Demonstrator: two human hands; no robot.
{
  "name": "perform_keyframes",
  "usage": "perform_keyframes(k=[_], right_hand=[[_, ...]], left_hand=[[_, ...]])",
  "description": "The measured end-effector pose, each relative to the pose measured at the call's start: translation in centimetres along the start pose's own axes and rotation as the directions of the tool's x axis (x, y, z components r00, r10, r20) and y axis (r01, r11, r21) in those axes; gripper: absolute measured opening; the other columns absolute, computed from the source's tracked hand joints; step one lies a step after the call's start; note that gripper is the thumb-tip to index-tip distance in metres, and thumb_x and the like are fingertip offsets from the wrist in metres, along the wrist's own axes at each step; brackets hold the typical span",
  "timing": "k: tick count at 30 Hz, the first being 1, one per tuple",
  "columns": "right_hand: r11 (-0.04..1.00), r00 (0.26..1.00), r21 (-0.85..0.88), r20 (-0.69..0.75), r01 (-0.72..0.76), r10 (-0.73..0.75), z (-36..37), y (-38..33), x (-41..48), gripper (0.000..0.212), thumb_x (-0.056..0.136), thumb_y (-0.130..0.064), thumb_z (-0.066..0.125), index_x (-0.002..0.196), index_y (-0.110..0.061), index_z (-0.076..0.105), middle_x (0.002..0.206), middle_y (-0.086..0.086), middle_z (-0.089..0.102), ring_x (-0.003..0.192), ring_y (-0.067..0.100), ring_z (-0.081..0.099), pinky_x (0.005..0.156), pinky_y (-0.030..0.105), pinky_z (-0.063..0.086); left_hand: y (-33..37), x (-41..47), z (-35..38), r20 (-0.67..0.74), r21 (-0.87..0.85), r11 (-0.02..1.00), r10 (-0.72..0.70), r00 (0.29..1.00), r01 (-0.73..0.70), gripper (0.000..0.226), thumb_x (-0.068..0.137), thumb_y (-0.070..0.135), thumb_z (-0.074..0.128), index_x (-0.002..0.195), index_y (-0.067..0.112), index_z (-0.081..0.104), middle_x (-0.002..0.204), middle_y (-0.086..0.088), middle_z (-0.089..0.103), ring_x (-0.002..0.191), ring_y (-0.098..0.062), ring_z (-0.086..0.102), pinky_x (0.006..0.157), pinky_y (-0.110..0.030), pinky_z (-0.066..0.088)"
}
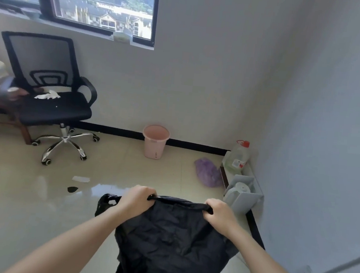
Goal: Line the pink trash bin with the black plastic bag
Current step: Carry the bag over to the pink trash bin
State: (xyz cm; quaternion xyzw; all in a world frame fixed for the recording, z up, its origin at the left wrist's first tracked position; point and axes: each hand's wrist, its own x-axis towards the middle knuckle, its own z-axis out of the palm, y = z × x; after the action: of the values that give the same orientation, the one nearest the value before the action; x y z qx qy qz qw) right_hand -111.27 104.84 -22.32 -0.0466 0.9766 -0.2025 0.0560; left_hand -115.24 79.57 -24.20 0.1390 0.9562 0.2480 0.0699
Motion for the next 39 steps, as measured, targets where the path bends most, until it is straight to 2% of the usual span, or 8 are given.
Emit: perform_keyframes(k=[6, 11, 13, 18, 23, 28, 34, 39], right_hand=[[0.998, 0.998, 0.023, 0.002, 0.063, -0.063, -0.3, 0.6, 10.1, 0.012, 0.084, -0.013, 0.054, 0.091, -0.004, 0.059, 0.097, 0.013, 0.065, 0.093, 0.026, 0.055, 0.068, 0.026, 0.032], [0.990, 0.986, 0.027, 0.086, 0.140, -0.142, 2.1, -1.3, 19.2, 0.013, 0.085, -0.013, 0.053, 0.092, -0.004, 0.058, 0.098, 0.013, 0.064, 0.094, 0.027, 0.055, 0.069, 0.029, 0.034], [0.987, 0.984, 0.022, 0.085, 0.157, -0.158, 2.4, -2.6, 23.4, 0.011, 0.085, -0.013, 0.053, 0.091, -0.005, 0.059, 0.098, 0.013, 0.064, 0.093, 0.026, 0.055, 0.069, 0.028, 0.034], [0.990, 0.987, 0.020, 0.085, 0.138, -0.139, 1.8, -5.3, 33.4, 0.013, 0.086, -0.012, 0.053, 0.093, -0.003, 0.058, 0.098, 0.014, 0.064, 0.095, 0.027, 0.054, 0.074, 0.032, 0.039], [0.997, 0.999, 0.057, 0.021, 0.042, -0.044, 1.1, -5.5, 40.6, 0.008, 0.085, -0.011, 0.055, 0.090, -0.006, 0.059, 0.093, 0.010, 0.064, 0.090, 0.025, 0.055, 0.075, 0.034, 0.045], [0.997, 0.995, 0.055, 0.085, -0.052, 0.048, 1.8, -2.3, 46.1, 0.009, 0.086, -0.013, 0.053, 0.080, -0.018, 0.050, 0.084, 0.000, 0.056, 0.086, 0.021, 0.054, 0.073, 0.035, 0.046], [0.974, 0.989, 0.181, 0.088, -0.135, 0.121, 2.3, 1.7, 55.2, 0.006, 0.089, -0.012, 0.047, 0.084, -0.015, 0.047, 0.090, 0.009, 0.060, 0.080, 0.025, 0.055, 0.065, 0.035, 0.043], [0.954, 0.980, 0.250, 0.157, -0.163, 0.126, 3.5, 3.1, 62.8, 0.011, 0.088, -0.010, 0.045, 0.080, -0.017, 0.043, 0.088, 0.007, 0.057, 0.081, 0.026, 0.054, 0.070, 0.039, 0.045]], left_hand=[[-2.8, 6.3, -0.6, -0.012, 0.064, 0.995, -0.071, 0.997, 0.071, 0.019, 0.087, 0.016, 0.048, 0.097, 0.013, 0.064, 0.091, -0.009, 0.068, 0.088, -0.029, 0.060, 0.057, -0.027, 0.034], [-8.5, 11.5, -1.6, -0.036, 0.118, 0.979, -0.163, 0.986, 0.166, 0.019, 0.087, 0.016, 0.045, 0.095, 0.014, 0.063, 0.064, 0.007, 0.044, 0.071, -0.019, 0.044, 0.045, -0.020, 0.024], [-11.0, 14.5, -2.8, -0.064, 0.118, 0.976, -0.178, 0.982, 0.184, 0.019, 0.087, 0.016, 0.046, 0.095, 0.014, 0.063, 0.071, 0.004, 0.049, 0.073, -0.020, 0.046, 0.048, -0.028, 0.028], [-16.0, 22.6, -6.4, -0.091, 0.074, 0.979, -0.182, 0.979, 0.189, 0.016, 0.086, 0.020, 0.049, 0.093, 0.017, 0.063, 0.091, -0.009, 0.069, 0.089, -0.030, 0.059, 0.059, -0.029, 0.032], [-18.2, 30.7, -8.4, -0.015, 0.145, 0.983, -0.112, 0.994, 0.113, 0.019, 0.086, 0.019, 0.046, 0.098, 0.014, 0.061, 0.096, -0.011, 0.069, 0.090, -0.032, 0.060, 0.061, -0.030, 0.035], [-18.9, 38.5, -7.5, 0.100, 0.188, 0.980, -0.077, 0.992, 0.057, 0.020, 0.087, 0.019, 0.045, 0.100, 0.014, 0.060, 0.100, -0.009, 0.069, 0.094, -0.030, 0.059, 0.066, -0.032, 0.043], [-18.7, 49.3, -8.2, 0.072, 0.233, 0.970, -0.084, 0.994, 0.065, 0.021, 0.088, 0.019, 0.045, 0.103, 0.015, 0.060, 0.101, -0.008, 0.069, 0.094, -0.029, 0.060, 0.070, -0.033, 0.048], [-20.0, 55.6, -9.5, 0.015, 0.260, 0.961, -0.103, 0.995, 0.096, 0.019, 0.087, 0.021, 0.047, 0.099, 0.016, 0.061, 0.099, -0.004, 0.070, 0.092, -0.027, 0.062, 0.067, -0.032, 0.044]])
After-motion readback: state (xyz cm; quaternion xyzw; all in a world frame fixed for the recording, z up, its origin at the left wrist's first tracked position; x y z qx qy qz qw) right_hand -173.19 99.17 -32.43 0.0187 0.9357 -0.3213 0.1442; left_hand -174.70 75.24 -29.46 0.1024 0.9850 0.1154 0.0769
